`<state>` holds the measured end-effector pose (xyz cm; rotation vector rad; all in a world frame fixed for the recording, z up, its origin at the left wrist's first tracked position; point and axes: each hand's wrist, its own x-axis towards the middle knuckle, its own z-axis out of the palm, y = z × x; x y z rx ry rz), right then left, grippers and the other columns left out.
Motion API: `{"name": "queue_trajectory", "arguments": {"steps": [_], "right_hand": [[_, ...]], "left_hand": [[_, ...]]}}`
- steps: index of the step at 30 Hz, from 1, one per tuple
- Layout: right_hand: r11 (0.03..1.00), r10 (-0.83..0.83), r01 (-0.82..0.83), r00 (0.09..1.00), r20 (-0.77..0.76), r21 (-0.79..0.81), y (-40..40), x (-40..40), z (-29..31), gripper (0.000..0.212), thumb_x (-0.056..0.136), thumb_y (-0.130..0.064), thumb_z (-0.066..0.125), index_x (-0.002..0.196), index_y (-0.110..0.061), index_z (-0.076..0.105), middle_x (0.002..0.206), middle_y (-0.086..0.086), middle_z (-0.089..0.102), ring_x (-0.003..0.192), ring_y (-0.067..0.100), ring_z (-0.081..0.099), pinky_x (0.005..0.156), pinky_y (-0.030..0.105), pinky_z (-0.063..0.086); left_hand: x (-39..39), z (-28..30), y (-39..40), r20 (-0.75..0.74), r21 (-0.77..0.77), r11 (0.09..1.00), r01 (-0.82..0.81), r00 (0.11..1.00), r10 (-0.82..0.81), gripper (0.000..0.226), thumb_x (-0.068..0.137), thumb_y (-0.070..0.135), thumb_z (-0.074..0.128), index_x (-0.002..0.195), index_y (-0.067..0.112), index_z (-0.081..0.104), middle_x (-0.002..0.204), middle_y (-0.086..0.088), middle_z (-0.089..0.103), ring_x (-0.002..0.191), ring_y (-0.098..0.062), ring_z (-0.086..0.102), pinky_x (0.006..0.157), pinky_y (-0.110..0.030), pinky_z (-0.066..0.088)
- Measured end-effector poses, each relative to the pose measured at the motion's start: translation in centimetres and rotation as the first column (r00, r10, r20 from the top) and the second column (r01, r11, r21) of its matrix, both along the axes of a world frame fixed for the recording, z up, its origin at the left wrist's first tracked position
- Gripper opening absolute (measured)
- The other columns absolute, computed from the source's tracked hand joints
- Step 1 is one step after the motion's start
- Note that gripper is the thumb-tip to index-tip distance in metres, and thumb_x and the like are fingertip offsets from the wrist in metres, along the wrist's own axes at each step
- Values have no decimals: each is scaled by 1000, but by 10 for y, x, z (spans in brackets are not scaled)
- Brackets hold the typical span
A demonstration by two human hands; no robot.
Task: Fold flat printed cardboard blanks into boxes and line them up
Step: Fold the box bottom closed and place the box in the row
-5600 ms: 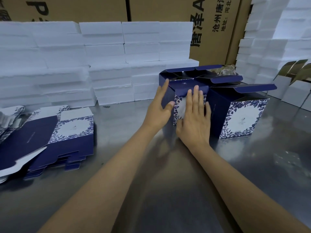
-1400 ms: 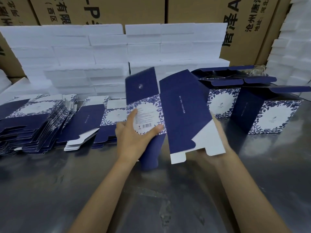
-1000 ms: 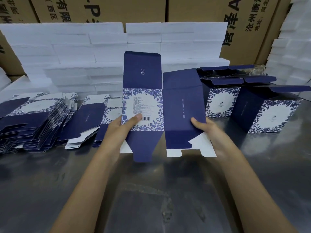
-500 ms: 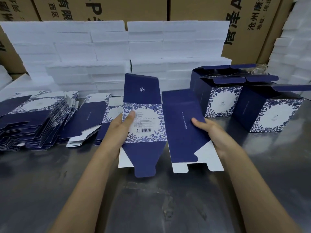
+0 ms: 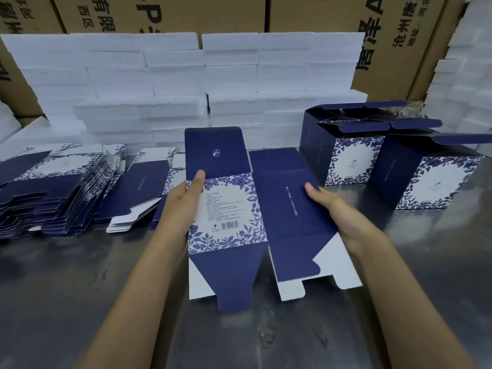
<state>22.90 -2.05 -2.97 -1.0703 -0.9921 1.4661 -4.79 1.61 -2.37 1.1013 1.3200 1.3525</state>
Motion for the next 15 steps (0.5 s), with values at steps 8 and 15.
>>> {"name": "queue_trajectory", "arguments": {"steps": [8, 15], "right_hand": [[957, -283, 280, 959, -31, -72, 6, 7, 4, 38, 93, -46, 70, 122, -21, 72, 112, 5, 78, 95, 26, 77, 77, 41, 62], [983, -176, 184, 926, -333, -6, -1, 19, 6, 24, 87, -43, 72, 94, -22, 83, 95, 1, 78, 85, 22, 76, 75, 35, 61]], "left_hand": [[13, -9, 1, 61, -47, 957, 286, 957, -283, 18, 90, 30, 74, 106, 26, 68, 89, 11, 78, 76, -8, 75, 59, -23, 57], [28, -9, -11, 22, 5, 938, 346, 938, -346, 99, 61, 60, 83, 148, 34, 43, 140, 8, 59, 128, -11, 57, 114, -41, 40]]}}
